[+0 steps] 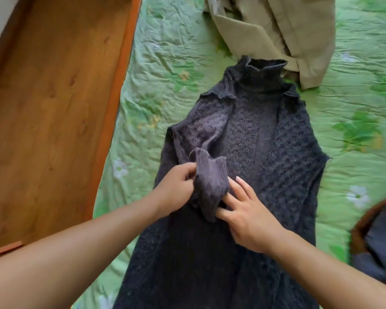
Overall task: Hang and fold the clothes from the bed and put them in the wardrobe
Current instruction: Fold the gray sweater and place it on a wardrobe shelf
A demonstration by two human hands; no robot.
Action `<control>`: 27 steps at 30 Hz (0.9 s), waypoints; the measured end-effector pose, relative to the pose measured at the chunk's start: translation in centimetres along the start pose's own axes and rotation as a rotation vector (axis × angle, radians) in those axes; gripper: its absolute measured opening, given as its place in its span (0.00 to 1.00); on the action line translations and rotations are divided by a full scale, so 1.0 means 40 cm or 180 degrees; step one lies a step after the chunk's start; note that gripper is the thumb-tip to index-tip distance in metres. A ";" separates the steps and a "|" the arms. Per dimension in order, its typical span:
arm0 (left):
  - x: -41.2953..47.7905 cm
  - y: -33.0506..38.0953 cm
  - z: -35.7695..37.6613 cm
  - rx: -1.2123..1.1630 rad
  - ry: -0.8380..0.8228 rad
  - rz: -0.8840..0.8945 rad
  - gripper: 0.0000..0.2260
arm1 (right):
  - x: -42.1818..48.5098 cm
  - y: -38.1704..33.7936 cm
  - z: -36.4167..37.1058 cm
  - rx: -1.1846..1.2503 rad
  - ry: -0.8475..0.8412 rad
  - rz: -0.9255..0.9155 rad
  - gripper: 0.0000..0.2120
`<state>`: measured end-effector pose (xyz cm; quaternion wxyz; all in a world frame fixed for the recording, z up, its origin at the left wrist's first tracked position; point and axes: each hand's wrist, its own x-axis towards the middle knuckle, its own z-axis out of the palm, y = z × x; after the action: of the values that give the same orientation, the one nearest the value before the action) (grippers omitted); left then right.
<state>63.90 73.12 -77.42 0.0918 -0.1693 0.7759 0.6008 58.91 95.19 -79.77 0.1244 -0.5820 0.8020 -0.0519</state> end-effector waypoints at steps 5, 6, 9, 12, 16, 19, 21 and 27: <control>-0.208 -0.108 0.020 0.0957 -0.0080 0.0038 0.12 | -0.082 -0.081 0.035 0.0097 -0.0239 0.0304 0.25; -0.238 -0.117 0.026 0.0926 -0.0081 0.0007 0.10 | -0.096 -0.102 0.042 0.0165 -0.0276 0.0403 0.26; -0.306 -0.129 0.042 0.0948 -0.0168 0.0082 0.10 | -0.133 -0.163 0.059 0.1176 -0.0189 0.0898 0.21; -0.361 -0.137 0.052 0.1604 -0.0403 0.0431 0.11 | -0.118 -0.215 0.043 0.3647 0.0063 0.2415 0.18; -0.405 -0.162 0.079 0.1877 -0.0645 0.0398 0.23 | -0.127 -0.260 0.030 0.5403 -0.0160 0.3651 0.08; -0.411 -0.153 0.119 0.0957 -0.0052 -0.0353 0.16 | -0.158 -0.291 0.067 0.5062 -0.0411 0.3740 0.11; -0.401 -0.150 0.135 0.0452 0.0199 -0.0721 0.12 | -0.171 -0.308 0.084 0.4776 -0.0663 0.3681 0.12; -0.372 -0.153 0.123 0.0801 0.0229 -0.0830 0.10 | -0.176 -0.311 0.099 0.4226 -0.1018 0.3459 0.07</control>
<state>79.66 78.77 -79.07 0.1615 -0.2770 0.8191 0.4756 73.44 98.16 -79.78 0.5565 0.0736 0.7453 -0.3597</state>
